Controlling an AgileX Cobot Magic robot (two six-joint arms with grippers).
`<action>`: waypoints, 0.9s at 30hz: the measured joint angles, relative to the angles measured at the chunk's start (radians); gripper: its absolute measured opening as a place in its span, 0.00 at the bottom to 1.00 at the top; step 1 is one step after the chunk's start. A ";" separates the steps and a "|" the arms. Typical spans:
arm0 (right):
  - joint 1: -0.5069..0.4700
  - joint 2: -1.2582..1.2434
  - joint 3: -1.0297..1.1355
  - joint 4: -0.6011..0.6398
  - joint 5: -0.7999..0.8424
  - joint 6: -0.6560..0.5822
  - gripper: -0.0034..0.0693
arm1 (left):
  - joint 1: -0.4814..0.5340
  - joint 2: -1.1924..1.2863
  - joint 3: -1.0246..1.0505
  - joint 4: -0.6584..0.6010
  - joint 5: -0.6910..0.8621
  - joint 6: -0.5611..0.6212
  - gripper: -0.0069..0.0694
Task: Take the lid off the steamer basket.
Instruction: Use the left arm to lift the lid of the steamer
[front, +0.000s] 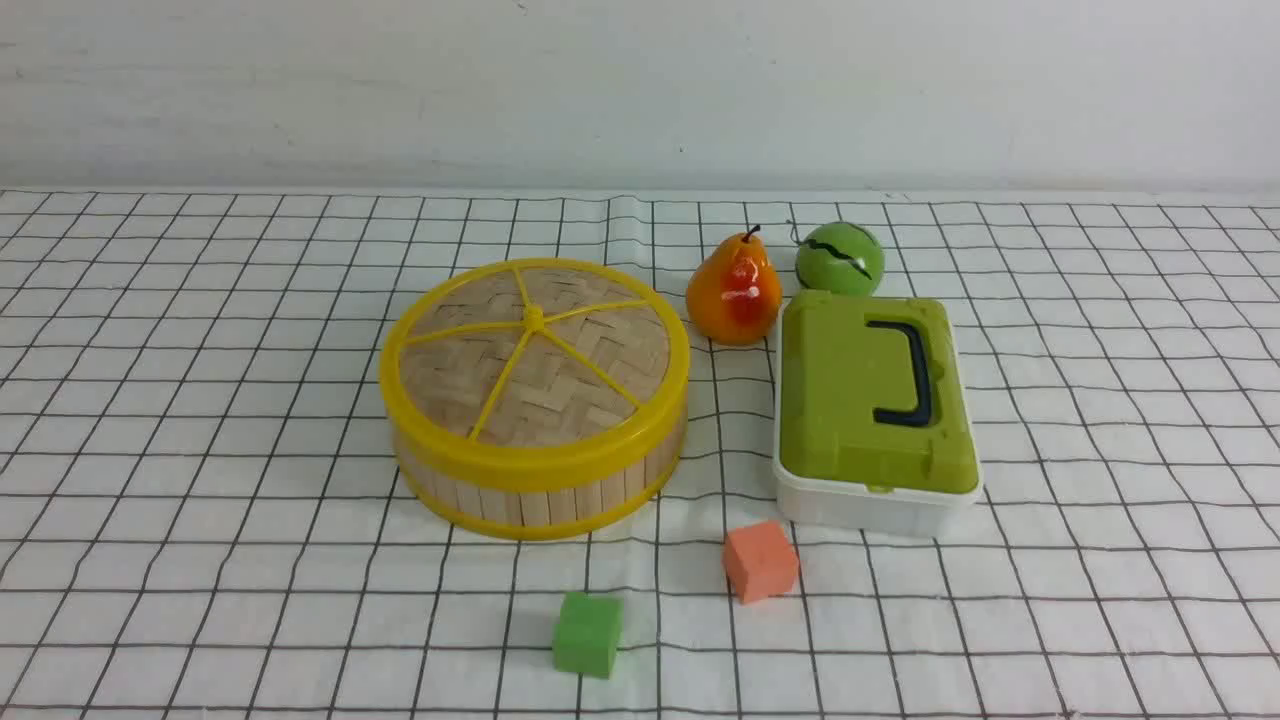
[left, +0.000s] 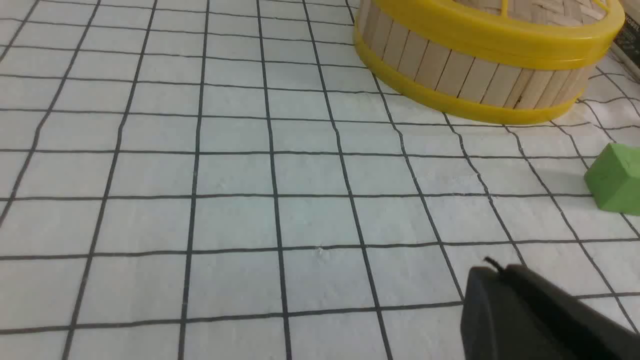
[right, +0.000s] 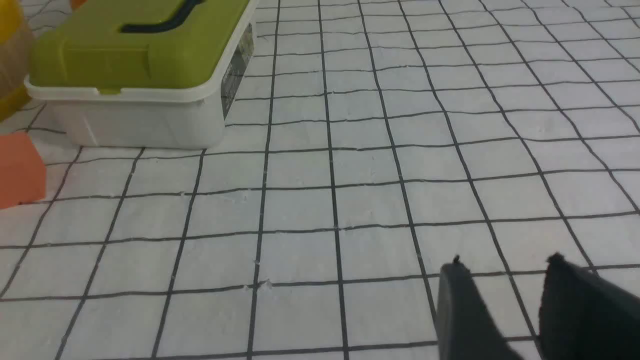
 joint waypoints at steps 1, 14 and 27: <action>0.000 0.000 0.000 0.000 0.000 0.000 0.38 | 0.000 0.000 0.000 0.000 0.000 0.000 0.10; 0.000 0.000 0.000 0.000 0.000 0.000 0.38 | 0.000 0.000 0.000 0.000 0.000 0.000 0.11; 0.000 0.000 0.000 0.000 0.000 0.000 0.38 | 0.000 0.000 0.000 0.000 0.000 0.000 0.12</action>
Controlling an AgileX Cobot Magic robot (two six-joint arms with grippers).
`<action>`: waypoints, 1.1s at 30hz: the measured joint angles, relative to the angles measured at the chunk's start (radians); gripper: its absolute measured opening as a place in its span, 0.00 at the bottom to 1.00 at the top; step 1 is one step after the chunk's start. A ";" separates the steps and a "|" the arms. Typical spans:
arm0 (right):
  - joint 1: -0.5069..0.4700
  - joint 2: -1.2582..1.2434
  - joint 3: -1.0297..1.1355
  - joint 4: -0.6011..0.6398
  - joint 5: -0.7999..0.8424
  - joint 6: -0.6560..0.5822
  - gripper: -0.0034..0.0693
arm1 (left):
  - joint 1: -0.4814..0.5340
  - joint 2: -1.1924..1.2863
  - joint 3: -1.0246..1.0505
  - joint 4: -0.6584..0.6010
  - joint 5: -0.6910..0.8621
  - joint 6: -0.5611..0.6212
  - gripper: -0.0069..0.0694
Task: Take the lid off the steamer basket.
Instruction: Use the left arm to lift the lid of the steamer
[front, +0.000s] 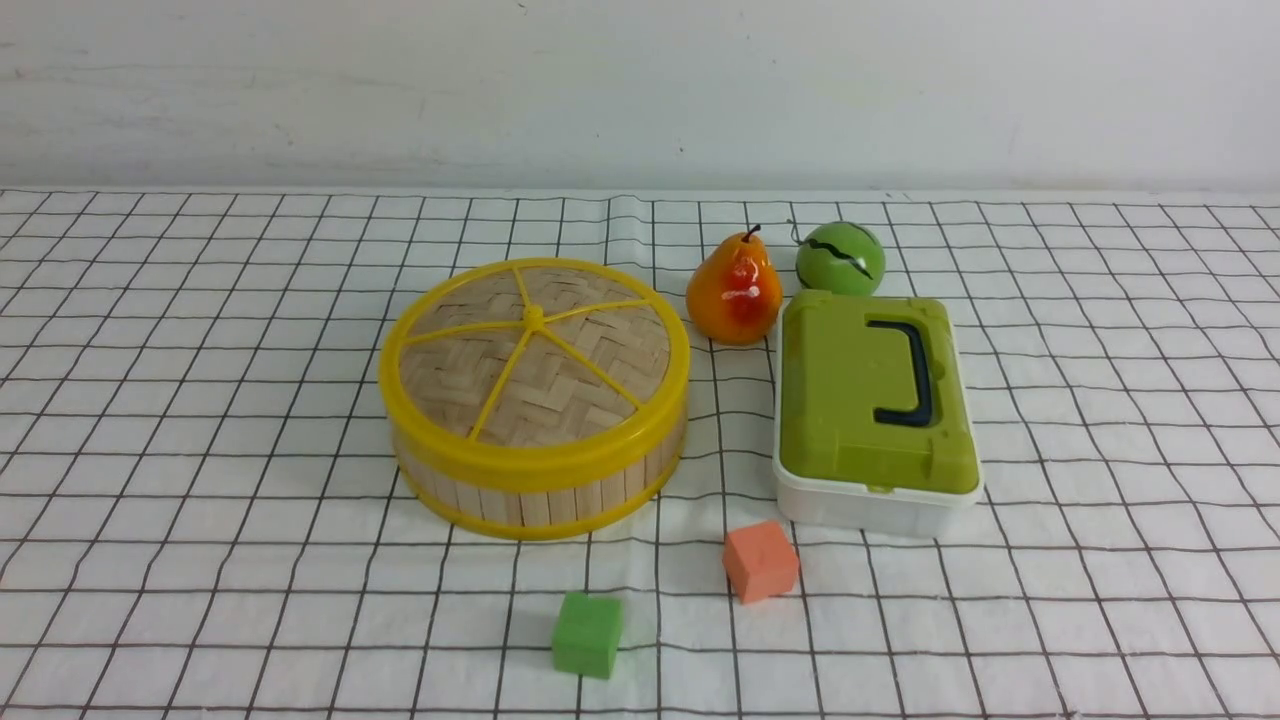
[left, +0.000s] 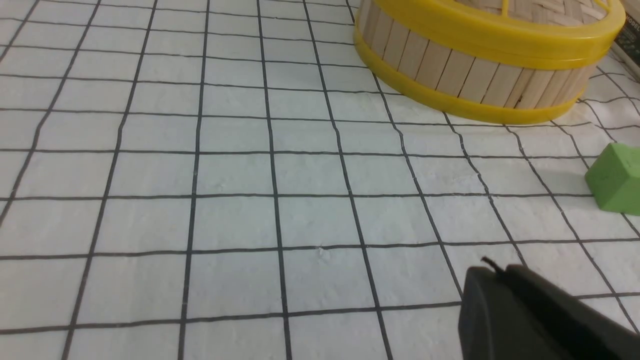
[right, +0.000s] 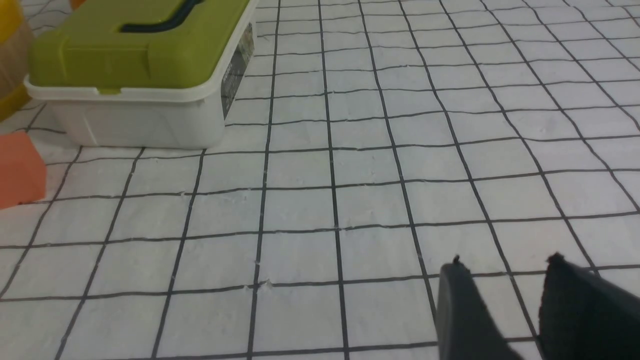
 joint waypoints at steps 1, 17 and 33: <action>0.000 0.000 0.000 0.000 0.000 0.000 0.38 | 0.000 0.000 0.000 0.000 0.000 0.000 0.12; 0.000 0.000 0.000 0.000 0.000 0.000 0.38 | 0.000 0.000 0.000 0.000 0.000 0.000 0.13; 0.000 0.000 0.000 0.000 0.000 0.000 0.38 | 0.000 0.000 0.000 -0.021 -0.358 0.000 0.15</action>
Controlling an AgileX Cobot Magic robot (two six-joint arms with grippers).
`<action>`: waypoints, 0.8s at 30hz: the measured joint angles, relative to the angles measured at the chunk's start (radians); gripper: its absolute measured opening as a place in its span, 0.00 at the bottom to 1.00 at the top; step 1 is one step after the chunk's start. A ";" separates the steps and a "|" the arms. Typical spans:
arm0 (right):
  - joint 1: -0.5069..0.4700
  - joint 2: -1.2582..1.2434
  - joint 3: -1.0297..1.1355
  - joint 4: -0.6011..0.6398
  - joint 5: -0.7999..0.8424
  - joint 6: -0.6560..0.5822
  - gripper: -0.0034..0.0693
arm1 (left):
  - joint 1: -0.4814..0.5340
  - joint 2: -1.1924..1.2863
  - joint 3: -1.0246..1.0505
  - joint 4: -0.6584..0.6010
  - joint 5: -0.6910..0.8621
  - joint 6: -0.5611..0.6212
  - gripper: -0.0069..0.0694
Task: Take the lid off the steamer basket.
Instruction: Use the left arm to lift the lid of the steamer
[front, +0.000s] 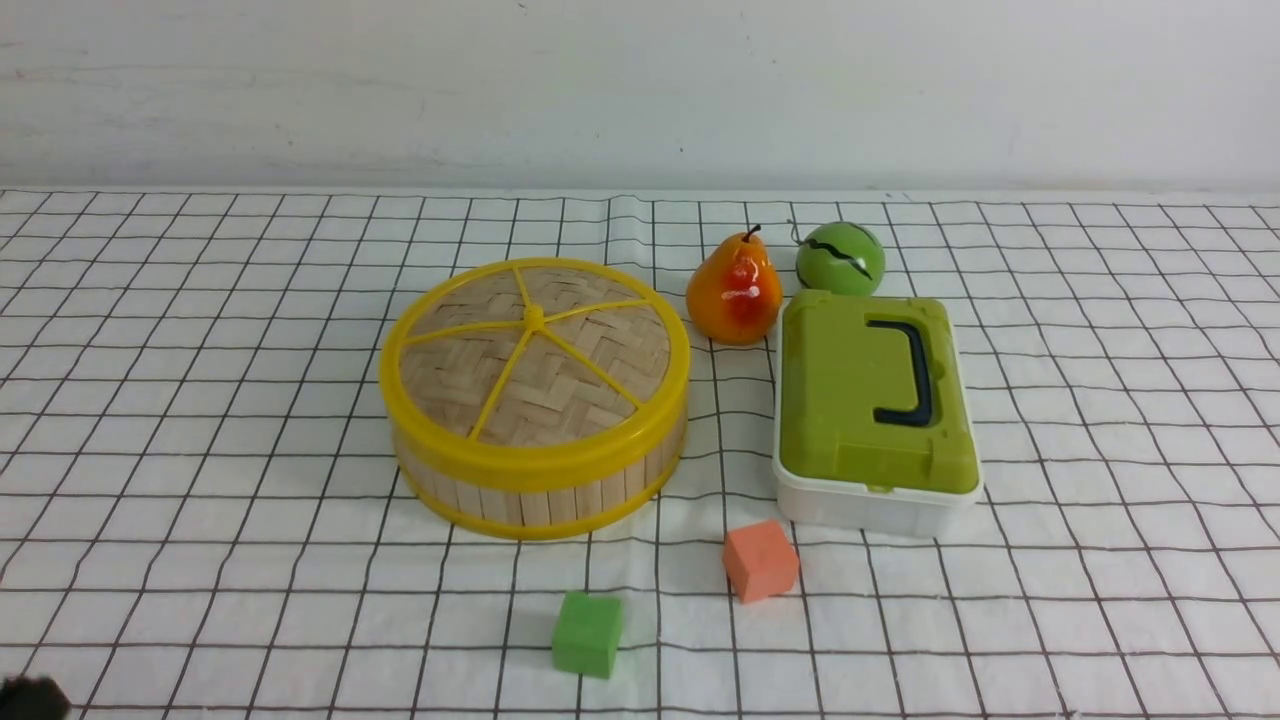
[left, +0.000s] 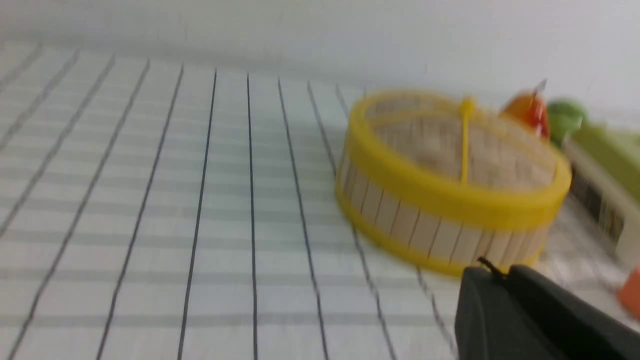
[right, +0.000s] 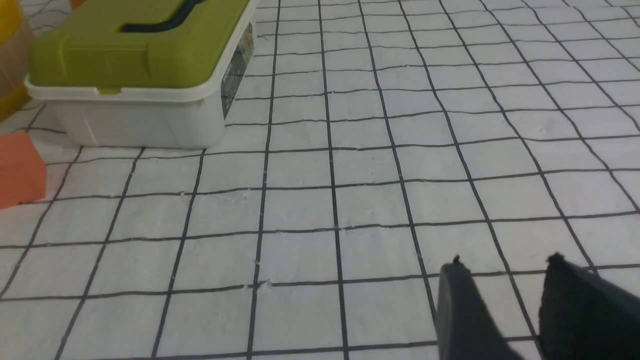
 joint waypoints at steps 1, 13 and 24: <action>0.000 0.000 0.000 0.000 0.000 0.000 0.38 | 0.000 0.000 0.000 -0.001 -0.062 0.000 0.15; 0.000 0.000 0.000 0.000 0.000 0.000 0.38 | 0.000 0.000 0.000 -0.028 -0.400 -0.105 0.16; 0.000 0.000 0.000 0.000 0.000 0.000 0.38 | 0.000 0.134 -0.434 -0.098 0.104 -0.168 0.07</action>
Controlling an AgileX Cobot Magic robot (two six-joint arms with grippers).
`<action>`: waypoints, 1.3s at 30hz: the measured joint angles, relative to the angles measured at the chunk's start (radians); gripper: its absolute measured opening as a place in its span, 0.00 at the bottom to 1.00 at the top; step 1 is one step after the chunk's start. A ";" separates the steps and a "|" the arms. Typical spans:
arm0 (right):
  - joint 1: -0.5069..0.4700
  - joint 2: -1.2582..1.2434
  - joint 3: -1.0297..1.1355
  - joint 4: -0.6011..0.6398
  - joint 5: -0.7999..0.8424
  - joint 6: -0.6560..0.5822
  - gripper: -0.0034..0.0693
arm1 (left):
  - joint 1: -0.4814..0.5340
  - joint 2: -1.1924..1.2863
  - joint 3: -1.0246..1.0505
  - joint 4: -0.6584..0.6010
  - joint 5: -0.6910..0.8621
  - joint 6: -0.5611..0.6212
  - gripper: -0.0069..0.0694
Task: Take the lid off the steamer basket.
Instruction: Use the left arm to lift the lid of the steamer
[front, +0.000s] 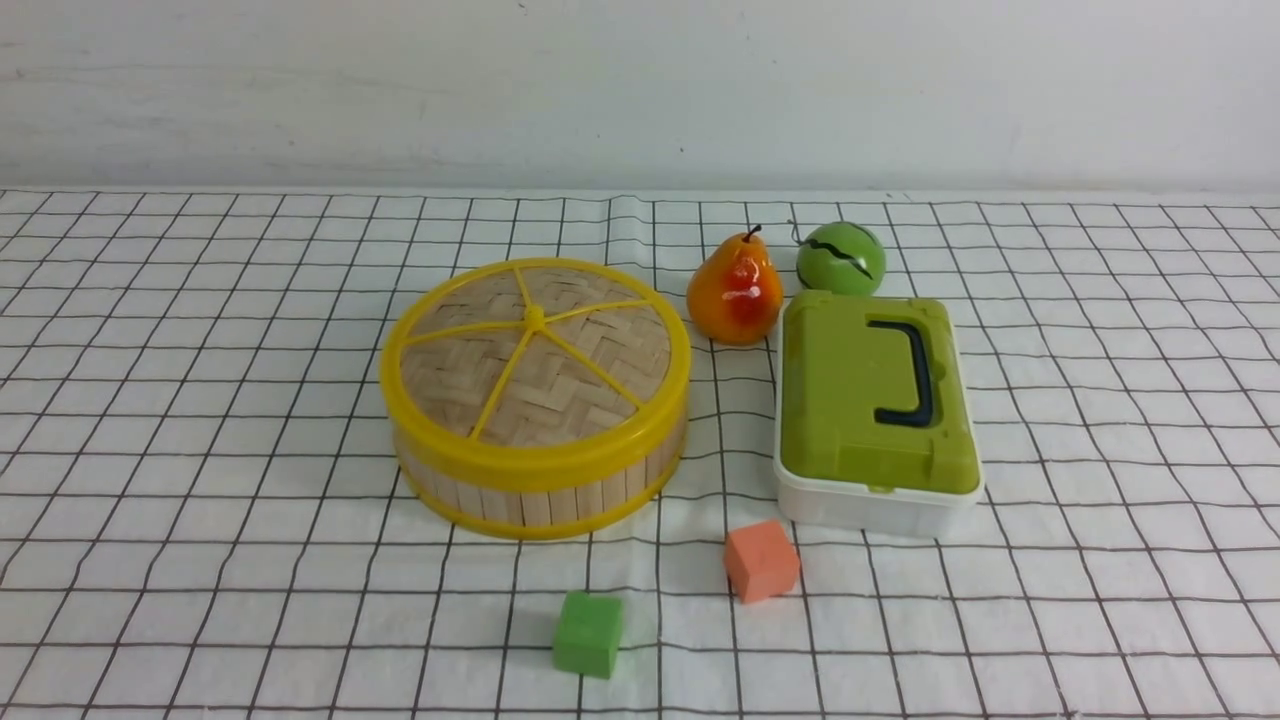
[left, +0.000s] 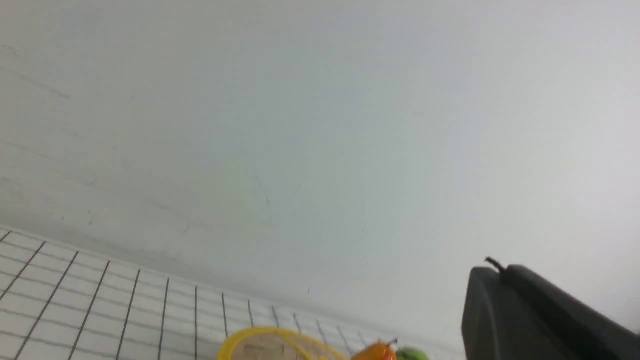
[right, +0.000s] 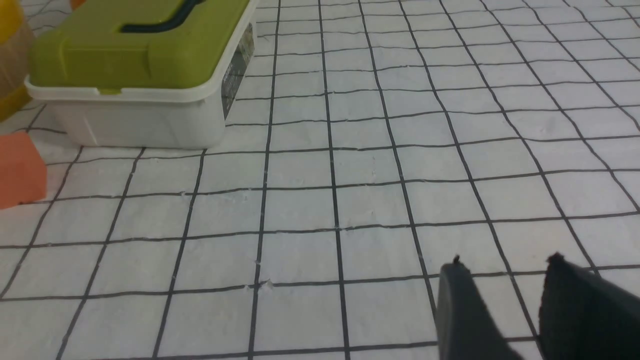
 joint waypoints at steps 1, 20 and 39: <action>0.000 0.000 0.000 0.000 0.000 0.000 0.38 | 0.000 0.065 -0.080 0.014 0.088 0.017 0.07; 0.000 0.000 0.000 0.000 0.000 0.000 0.38 | 0.000 1.018 -0.604 -0.395 0.519 0.500 0.07; 0.000 0.000 0.000 0.000 0.000 0.000 0.38 | -0.128 1.719 -1.329 -0.004 0.712 0.319 0.16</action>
